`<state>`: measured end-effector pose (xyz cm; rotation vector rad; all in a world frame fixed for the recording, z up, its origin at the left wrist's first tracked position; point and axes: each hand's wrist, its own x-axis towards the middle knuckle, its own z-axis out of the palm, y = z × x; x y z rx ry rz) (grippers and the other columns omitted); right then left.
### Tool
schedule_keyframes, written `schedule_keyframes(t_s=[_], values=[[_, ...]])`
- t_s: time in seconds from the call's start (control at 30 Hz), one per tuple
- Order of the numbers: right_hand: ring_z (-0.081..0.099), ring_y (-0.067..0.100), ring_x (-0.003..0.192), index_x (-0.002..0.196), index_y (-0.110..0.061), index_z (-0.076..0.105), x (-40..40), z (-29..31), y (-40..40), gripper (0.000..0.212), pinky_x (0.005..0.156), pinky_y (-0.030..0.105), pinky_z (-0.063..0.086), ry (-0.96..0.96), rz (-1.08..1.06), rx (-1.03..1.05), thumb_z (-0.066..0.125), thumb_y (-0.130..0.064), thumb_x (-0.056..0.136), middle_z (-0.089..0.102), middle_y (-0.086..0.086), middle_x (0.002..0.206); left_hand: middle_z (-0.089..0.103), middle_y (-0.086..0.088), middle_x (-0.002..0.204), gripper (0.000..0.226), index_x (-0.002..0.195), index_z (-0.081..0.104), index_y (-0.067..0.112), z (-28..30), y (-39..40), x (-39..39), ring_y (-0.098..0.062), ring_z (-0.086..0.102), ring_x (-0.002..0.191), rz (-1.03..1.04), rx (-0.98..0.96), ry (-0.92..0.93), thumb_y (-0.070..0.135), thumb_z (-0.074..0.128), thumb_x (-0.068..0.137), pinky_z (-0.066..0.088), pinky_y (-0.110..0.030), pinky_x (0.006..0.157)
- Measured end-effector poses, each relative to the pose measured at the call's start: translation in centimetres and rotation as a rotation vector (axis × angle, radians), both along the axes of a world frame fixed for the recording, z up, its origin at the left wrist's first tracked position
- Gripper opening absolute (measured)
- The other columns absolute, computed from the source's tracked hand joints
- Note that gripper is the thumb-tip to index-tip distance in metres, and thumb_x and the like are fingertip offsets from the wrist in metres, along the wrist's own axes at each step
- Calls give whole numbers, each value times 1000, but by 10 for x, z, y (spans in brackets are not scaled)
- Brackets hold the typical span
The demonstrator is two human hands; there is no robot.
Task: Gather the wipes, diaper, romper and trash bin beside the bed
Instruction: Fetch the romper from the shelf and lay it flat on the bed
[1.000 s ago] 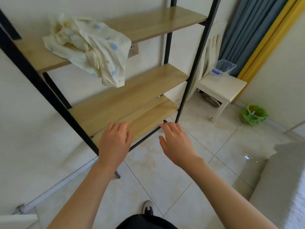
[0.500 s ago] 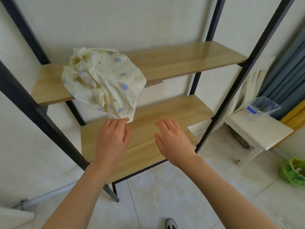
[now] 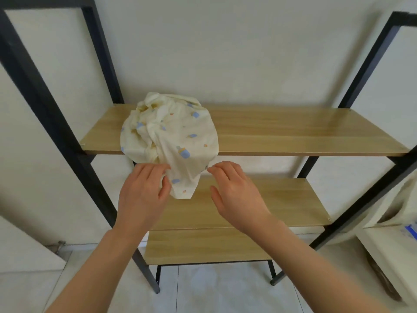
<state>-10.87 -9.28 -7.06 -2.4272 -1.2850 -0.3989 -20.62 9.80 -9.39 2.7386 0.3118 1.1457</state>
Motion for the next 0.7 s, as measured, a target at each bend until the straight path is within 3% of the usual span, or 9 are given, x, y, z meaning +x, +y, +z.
schedule_keyframes(t_s=[0.17,0.37,0.57,0.7], values=[[51,34,120,123,-3,59,15,21,27,36,96,43,46,-70,42,46,59,-12,88,59,14,123,68,-12,97,22,108,66,1,34,29,18,-31,59,95,28,89,-56,7,55,90,52,-41,77],[49,31,121,126,-6,55,29,29,52,38,95,40,43,-84,51,-8,57,-22,91,56,11,126,59,-14,107,25,110,63,3,56,54,34,-33,56,98,-10,87,16,-1,58,86,52,-44,77],[52,27,113,123,-10,57,39,32,67,35,89,39,46,-62,46,34,54,-31,95,58,6,125,54,-12,121,34,123,59,8,63,65,47,-30,52,106,5,29,69,10,61,90,52,-40,78],[54,25,96,106,-11,63,46,34,71,20,78,39,47,-44,66,38,50,-24,97,62,3,107,55,-8,126,21,110,66,10,66,70,53,-28,49,113,-31,54,93,12,64,89,49,-38,84]])
